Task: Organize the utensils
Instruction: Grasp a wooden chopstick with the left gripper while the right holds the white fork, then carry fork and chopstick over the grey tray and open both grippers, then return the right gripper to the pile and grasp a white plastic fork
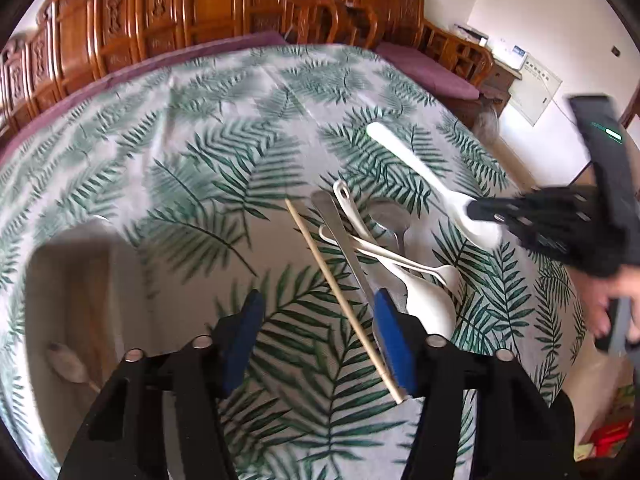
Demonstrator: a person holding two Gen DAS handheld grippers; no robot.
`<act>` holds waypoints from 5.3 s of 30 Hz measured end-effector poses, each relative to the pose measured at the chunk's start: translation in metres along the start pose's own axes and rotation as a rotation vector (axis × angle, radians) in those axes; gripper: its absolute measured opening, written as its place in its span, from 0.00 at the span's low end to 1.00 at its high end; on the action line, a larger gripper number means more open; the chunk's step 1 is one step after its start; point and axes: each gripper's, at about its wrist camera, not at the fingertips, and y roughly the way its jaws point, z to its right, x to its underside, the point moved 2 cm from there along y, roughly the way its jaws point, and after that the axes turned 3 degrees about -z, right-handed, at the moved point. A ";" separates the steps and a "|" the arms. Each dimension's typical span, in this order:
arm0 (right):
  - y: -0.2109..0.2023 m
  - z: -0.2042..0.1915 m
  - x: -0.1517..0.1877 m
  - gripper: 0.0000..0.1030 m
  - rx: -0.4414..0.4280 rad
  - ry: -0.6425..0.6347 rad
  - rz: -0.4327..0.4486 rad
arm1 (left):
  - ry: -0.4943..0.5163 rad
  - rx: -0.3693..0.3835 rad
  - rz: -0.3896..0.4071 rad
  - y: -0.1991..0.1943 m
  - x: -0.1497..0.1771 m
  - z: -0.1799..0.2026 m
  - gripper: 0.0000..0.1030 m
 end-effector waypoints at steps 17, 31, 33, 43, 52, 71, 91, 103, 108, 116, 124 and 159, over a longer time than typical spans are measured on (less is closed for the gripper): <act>-0.014 0.011 0.049 0.05 -0.027 0.131 0.015 | -0.003 -0.104 -0.091 0.053 -0.009 0.014 0.29; -0.018 -0.009 0.055 0.05 -0.042 0.136 0.020 | -0.020 -0.088 -0.093 0.036 -0.003 -0.003 0.04; -0.022 -0.013 0.055 0.05 -0.042 0.138 0.024 | -0.024 -0.076 -0.080 0.025 -0.003 -0.005 0.04; -0.035 -0.033 0.053 0.05 -0.029 0.134 0.044 | -0.015 -0.046 0.014 -0.036 0.000 -0.016 0.04; -0.048 -0.063 0.045 0.05 -0.047 0.108 0.067 | -0.023 -0.036 0.078 -0.083 0.011 -0.033 0.04; -0.055 -0.148 0.020 0.05 -0.119 0.022 0.083 | -0.133 -0.075 0.126 -0.118 0.031 -0.112 0.04; -0.047 -0.233 -0.004 0.05 -0.174 -0.079 0.070 | -0.193 -0.119 0.120 -0.121 0.052 -0.159 0.05; -0.022 -0.264 -0.016 0.05 -0.211 -0.045 0.044 | -0.186 -0.175 0.172 -0.160 0.073 -0.171 0.05; -0.015 -0.272 -0.022 0.05 -0.204 -0.037 0.036 | -0.179 -0.183 0.188 -0.171 0.075 -0.172 0.05; -0.005 -0.282 -0.028 0.08 -0.212 -0.017 0.020 | -0.168 -0.189 0.200 -0.177 0.076 -0.171 0.06; -0.001 -0.296 -0.028 0.05 -0.230 -0.033 0.017 | -0.168 -0.192 0.198 -0.179 0.078 -0.170 0.05; -0.011 -0.074 0.021 0.22 0.008 -0.032 0.014 | -0.034 -0.075 0.138 -0.121 0.054 -0.060 0.48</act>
